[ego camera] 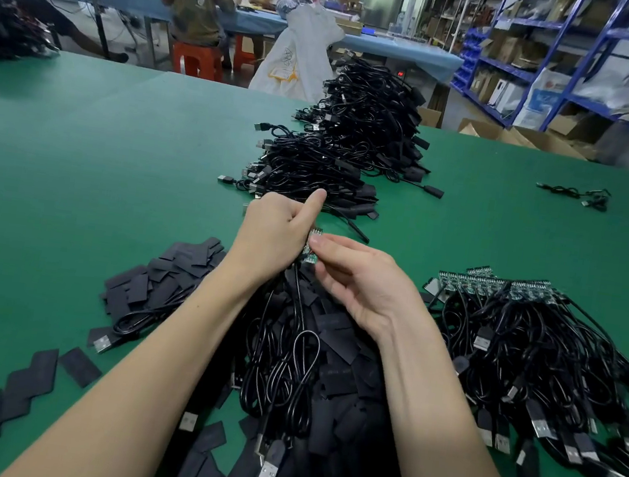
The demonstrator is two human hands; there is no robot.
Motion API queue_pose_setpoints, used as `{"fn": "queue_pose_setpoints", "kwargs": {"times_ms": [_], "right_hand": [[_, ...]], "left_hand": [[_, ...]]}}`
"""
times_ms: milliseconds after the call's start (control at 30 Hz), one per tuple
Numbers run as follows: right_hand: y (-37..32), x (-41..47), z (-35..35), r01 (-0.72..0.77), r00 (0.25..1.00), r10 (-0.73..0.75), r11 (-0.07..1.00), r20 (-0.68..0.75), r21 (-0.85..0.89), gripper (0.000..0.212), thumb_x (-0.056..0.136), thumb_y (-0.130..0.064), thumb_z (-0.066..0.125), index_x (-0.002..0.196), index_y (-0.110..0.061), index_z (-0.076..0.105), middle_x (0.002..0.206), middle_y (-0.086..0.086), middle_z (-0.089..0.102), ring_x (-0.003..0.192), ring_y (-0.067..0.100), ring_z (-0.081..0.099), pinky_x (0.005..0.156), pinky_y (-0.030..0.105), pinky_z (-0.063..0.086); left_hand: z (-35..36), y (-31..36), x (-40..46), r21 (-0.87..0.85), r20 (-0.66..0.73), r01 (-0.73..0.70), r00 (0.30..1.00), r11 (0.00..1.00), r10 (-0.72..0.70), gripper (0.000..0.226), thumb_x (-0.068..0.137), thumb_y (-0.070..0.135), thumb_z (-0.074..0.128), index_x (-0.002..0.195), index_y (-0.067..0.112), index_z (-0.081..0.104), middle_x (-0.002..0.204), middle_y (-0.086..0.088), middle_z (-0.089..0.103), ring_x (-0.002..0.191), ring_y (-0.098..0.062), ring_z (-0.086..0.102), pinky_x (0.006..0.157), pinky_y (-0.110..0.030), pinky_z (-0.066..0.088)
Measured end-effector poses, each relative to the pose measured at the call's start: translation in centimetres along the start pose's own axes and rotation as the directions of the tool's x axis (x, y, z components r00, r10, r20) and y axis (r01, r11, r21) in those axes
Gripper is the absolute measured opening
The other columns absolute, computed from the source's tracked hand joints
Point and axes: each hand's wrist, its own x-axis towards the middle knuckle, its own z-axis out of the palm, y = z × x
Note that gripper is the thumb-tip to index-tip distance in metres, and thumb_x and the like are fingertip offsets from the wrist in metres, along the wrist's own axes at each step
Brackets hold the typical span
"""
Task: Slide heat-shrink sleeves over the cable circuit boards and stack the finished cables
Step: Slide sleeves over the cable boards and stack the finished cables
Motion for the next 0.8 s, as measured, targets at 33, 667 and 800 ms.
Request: {"fn": "queue_pose_setpoints", "kwargs": {"times_ms": [33,667,800], "right_hand": [[-0.2,-0.1,-0.1,0.007,1.0,-0.006,1.0,0.006,-0.014,0.009,0.079,-0.003,0.081,0.087,-0.004,0.077,0.075,0.001,0.074,0.062,0.005,0.067,0.061,0.015,0.056],[-2.1,-0.8,-4.2,0.098,0.987,-0.161,0.662,-0.013,-0.743,0.005,0.087,-0.022,0.078,0.089,-0.018,0.078,0.074,0.0,0.076,0.065,0.008,0.069,0.06,0.019,0.052],[-2.0,-0.9,-4.0,0.072,0.996,-0.069,0.324,0.052,-0.943,0.019,0.067,-0.044,0.091,0.078,-0.033,0.08,0.074,-0.019,0.075,0.069,-0.007,0.065,0.07,0.018,0.046]], "left_hand": [[-0.1,-0.1,0.1,0.005,-0.006,0.0,1.0,1.0,0.0,0.07,0.104,0.042,0.052,0.043,0.012,0.035,0.035,0.007,0.027,0.04,-0.012,0.029,0.047,-0.018,0.029],[-2.0,0.0,-0.5,-0.244,0.486,0.32,0.857,0.916,-0.171,0.004,0.092,0.016,0.072,0.089,0.016,0.071,0.069,0.0,0.069,0.057,-0.009,0.057,0.055,-0.016,0.046],[-1.8,0.0,-0.4,-0.248,0.402,0.358,0.883,0.9,-0.241,0.005,0.093,0.016,0.072,0.089,0.016,0.07,0.063,0.005,0.068,0.051,-0.004,0.058,0.052,-0.014,0.047]]}}
